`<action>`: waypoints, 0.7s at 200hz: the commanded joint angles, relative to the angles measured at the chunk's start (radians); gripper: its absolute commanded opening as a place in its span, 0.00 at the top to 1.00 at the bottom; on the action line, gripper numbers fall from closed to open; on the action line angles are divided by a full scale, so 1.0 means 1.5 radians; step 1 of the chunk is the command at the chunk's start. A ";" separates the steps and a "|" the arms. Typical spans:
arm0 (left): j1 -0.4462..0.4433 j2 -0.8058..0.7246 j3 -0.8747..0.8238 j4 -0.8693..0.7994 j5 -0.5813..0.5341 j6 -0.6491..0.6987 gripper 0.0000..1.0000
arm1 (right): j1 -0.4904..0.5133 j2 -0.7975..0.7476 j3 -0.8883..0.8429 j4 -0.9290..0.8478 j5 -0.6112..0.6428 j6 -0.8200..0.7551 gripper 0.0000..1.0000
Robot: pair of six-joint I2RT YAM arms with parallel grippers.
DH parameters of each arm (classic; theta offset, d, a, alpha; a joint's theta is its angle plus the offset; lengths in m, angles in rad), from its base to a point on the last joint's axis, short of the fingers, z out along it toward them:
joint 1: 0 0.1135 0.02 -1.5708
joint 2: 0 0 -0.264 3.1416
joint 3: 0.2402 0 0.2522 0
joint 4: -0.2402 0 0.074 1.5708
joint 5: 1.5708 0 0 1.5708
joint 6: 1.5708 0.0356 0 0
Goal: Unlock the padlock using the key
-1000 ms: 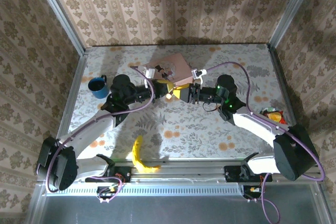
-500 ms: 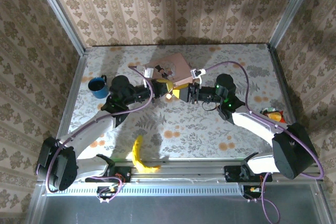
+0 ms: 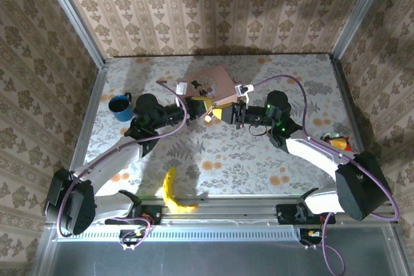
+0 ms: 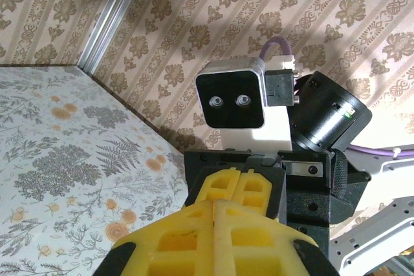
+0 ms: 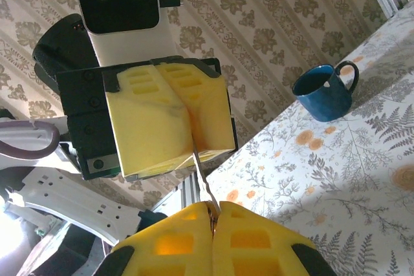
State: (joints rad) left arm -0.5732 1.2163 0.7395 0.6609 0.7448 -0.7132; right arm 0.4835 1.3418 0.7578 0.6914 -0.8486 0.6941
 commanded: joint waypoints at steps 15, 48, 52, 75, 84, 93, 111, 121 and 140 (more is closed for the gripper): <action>0.014 0.001 -0.011 0.035 -0.028 -0.032 0.62 | 0.005 -0.021 0.025 -0.078 0.016 -0.045 1.00; 0.011 -0.005 0.004 -0.020 -0.025 -0.001 0.39 | 0.005 -0.039 0.038 -0.165 0.049 -0.061 1.00; 0.011 -0.006 0.007 -0.035 -0.026 0.006 0.39 | 0.005 -0.041 0.040 -0.176 0.054 -0.062 1.00; 0.006 -0.006 0.035 -0.145 -0.049 0.052 0.38 | 0.005 -0.051 0.054 -0.240 0.066 -0.069 1.00; 0.001 -0.003 0.054 -0.201 -0.060 0.078 0.38 | 0.005 -0.051 0.061 -0.262 0.064 -0.071 1.00; -0.008 0.000 0.075 -0.258 -0.063 0.108 0.38 | 0.005 -0.053 0.065 -0.280 0.062 -0.075 1.00; -0.027 0.006 0.111 -0.331 -0.097 0.155 0.40 | 0.005 -0.055 0.073 -0.320 0.063 -0.084 1.00; -0.032 0.009 0.119 -0.337 -0.095 0.160 0.41 | 0.005 -0.056 0.077 -0.337 0.064 -0.089 1.00; -0.033 0.015 0.120 -0.317 -0.087 0.153 0.42 | 0.005 -0.057 0.078 -0.347 0.059 -0.090 1.00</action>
State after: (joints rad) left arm -0.6174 1.2228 0.8921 0.2520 0.6277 -0.5434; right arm 0.4835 1.2797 0.8455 0.2508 -0.7650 0.5892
